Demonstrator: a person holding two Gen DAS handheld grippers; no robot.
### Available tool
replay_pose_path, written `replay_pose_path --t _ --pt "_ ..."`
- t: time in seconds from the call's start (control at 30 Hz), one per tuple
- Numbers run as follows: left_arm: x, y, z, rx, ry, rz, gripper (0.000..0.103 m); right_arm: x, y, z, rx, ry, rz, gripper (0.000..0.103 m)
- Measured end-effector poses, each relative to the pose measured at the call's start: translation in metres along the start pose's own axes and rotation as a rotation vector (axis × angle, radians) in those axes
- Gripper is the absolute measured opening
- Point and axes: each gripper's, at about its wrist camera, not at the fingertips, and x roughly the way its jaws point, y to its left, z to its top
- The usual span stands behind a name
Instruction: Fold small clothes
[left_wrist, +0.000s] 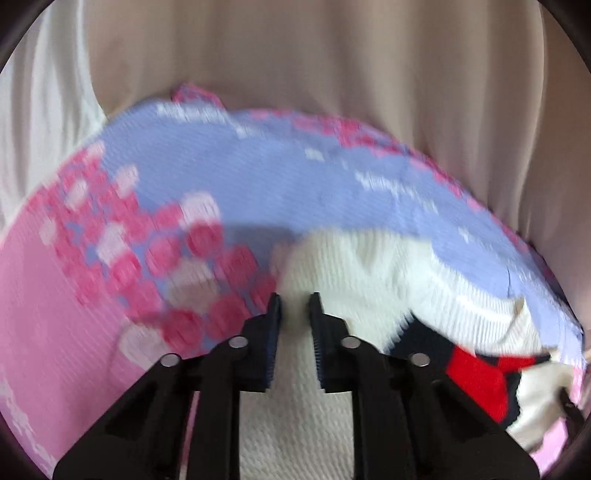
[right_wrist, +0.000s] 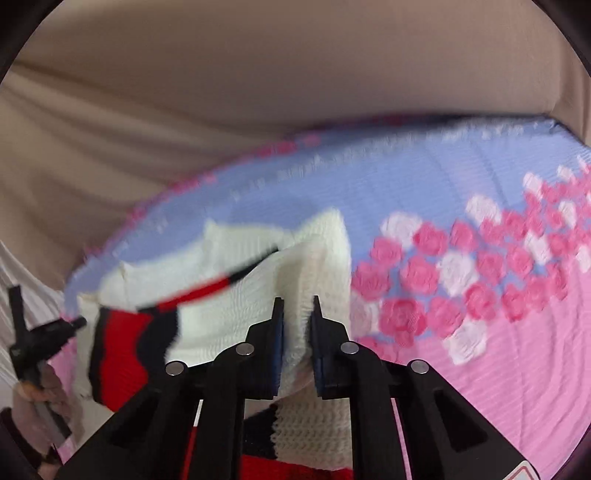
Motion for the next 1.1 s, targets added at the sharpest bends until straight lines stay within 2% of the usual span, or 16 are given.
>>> replay_pose_path --t 0.03,0.1,0.13,0.23,0.3,0.33,0.37,0.47,0.57,0.6,0.63,0.73,0.87,0.93,1.03,1.1 --pt "0.004 0.001 0.003 0.007 -0.001 0.030 0.012 0.004 -0.006 0.000 0.011 -0.001 -0.012 0.010" --pt "0.021 0.008 0.004 -0.010 0.066 0.044 0.012 0.040 -0.026 -0.009 0.038 0.137 -0.072 0.013" --pt "0.024 0.012 0.003 -0.032 0.089 0.034 0.012 0.046 -0.033 -0.015 0.064 0.159 -0.057 0.016" --pt "-0.002 0.026 -0.010 -0.069 0.075 -0.050 0.015 0.011 -0.037 -0.016 0.106 0.088 -0.035 0.020" --pt "-0.031 0.031 -0.024 -0.057 0.056 -0.101 0.029 -0.016 -0.041 -0.023 0.112 0.051 -0.003 0.029" --pt "-0.043 0.032 -0.034 -0.059 0.050 -0.126 0.046 -0.028 -0.044 -0.030 0.115 0.042 0.002 0.032" --pt "-0.055 0.034 -0.044 -0.059 0.046 -0.153 0.055 -0.036 -0.046 -0.037 0.124 0.042 0.006 0.037" --pt "-0.071 0.033 -0.079 -0.048 0.089 -0.194 0.062 -0.052 -0.045 -0.073 0.141 0.088 0.008 0.040" --pt "-0.064 0.038 -0.112 -0.078 0.146 -0.167 0.059 -0.055 -0.042 -0.110 0.118 0.150 -0.020 0.048" --pt "-0.056 0.037 -0.120 -0.073 0.161 -0.129 0.055 -0.056 -0.043 -0.122 0.108 0.170 -0.025 0.049" --pt "-0.052 0.038 -0.123 -0.064 0.148 -0.101 0.043 -0.054 -0.045 -0.129 0.105 0.184 -0.031 0.049" --pt "-0.048 0.037 -0.115 -0.021 0.096 -0.022 0.031 -0.039 -0.036 -0.123 0.057 0.171 -0.054 0.049" --pt "-0.035 0.041 -0.096 -0.057 0.101 -0.006 0.026 -0.003 -0.034 -0.097 0.037 0.154 -0.101 0.048" --pt "-0.031 0.039 -0.093 -0.044 0.094 0.013 0.026 0.004 -0.031 -0.084 0.025 0.140 -0.083 0.011" --pt "-0.031 0.043 -0.094 -0.056 0.088 0.011 0.026 -0.015 -0.051 -0.074 0.100 0.059 -0.101 0.013" --pt "-0.032 0.045 -0.097 -0.045 0.074 0.021 0.026 -0.004 -0.076 -0.084 0.171 0.114 -0.096 0.012"
